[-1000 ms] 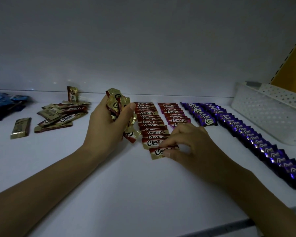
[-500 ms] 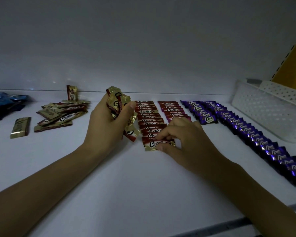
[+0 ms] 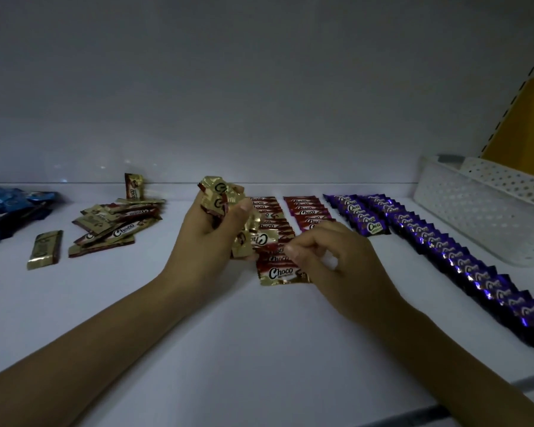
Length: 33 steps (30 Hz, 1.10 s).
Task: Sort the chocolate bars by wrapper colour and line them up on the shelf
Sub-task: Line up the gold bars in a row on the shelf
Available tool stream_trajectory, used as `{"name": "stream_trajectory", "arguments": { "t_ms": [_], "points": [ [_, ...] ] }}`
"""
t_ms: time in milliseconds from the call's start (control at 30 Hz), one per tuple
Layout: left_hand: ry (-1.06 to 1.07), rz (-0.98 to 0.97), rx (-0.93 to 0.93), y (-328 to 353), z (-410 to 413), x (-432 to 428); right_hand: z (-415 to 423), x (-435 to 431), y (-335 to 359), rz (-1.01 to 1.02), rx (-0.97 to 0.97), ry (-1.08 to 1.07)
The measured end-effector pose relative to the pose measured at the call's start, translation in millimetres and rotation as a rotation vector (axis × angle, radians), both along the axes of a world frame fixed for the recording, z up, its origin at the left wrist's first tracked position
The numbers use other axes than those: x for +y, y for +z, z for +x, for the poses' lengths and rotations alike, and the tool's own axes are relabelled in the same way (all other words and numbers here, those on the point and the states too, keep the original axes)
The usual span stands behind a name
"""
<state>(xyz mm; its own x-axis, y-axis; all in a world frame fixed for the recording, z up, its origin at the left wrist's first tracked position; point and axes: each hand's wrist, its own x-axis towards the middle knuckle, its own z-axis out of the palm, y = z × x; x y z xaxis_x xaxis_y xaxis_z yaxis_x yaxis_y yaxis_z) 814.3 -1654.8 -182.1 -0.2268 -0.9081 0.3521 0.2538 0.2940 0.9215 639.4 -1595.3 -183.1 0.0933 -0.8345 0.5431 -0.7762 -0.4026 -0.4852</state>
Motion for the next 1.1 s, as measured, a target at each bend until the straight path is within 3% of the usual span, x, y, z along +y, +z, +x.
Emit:
{"name": "stream_trajectory", "arguments": {
  "t_ms": [100,300,500,600,700,767,833,900,1000,1100],
  "points": [
    [-0.120,0.065,0.047,2,-3,2,5,3,6,0.078,-0.238,0.090],
    [-0.276,0.010,0.010,8,-5,9,-2,3,11,0.092,-0.345,0.093],
    [-0.335,0.030,-0.030,0,-12,18,-3,2,6,0.064,-0.315,0.020],
    [-0.318,-0.001,-0.035,3,-12,18,-3,4,7,0.159,-0.378,0.044],
    [-0.328,-0.022,-0.041,5,-10,20,-2,5,8,0.193,-0.287,0.095],
    [-0.305,-0.050,-0.067,9,-9,19,-2,4,12,0.173,-0.437,0.143],
    [-0.274,-0.047,-0.070,10,-8,17,-4,4,17,0.183,-0.745,0.202],
    [-0.254,0.005,-0.051,6,-9,15,-9,3,18,0.186,-0.861,0.144],
    [-0.182,0.051,-0.022,1,-6,9,-13,2,19,0.164,-0.816,0.075],
    [-0.051,0.029,-0.026,1,-1,0,-12,9,16,0.154,-0.504,0.133]
  ]
}}
